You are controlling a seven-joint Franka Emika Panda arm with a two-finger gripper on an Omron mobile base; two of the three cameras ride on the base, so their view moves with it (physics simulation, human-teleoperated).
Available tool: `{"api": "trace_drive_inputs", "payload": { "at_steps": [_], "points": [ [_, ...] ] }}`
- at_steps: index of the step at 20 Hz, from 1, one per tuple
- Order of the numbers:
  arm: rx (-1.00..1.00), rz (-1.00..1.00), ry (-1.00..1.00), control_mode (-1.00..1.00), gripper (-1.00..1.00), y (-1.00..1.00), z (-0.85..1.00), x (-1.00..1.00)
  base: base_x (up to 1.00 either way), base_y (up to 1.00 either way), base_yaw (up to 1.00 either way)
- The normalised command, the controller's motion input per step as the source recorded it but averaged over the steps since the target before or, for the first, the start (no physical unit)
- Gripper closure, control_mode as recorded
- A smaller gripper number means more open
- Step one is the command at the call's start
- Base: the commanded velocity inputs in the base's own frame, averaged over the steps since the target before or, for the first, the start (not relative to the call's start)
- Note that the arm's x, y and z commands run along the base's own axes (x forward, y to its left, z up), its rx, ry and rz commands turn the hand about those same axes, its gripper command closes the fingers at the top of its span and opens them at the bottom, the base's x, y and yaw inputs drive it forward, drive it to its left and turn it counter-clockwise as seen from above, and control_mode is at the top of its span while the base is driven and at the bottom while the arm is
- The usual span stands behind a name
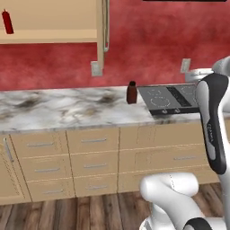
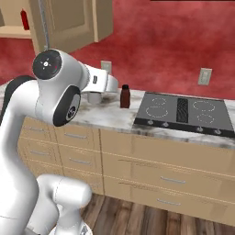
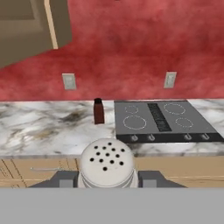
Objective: Collect the paprika, ketchup, and shaker from the cabinet and place them next to the stove.
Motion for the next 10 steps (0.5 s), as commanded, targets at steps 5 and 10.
{"api": "trace_drive_inputs", "payload": {
  "at_steps": [5,10],
  "points": [
    [0.00,0.00,0.00,1.00,1.00,0.00,0.00,0.00,0.46,-0.47,0.00],
    [0.00,0.00,0.00,1.00,1.00,0.00,0.00,0.00,0.68,-0.46,0.00]
  ]
}}
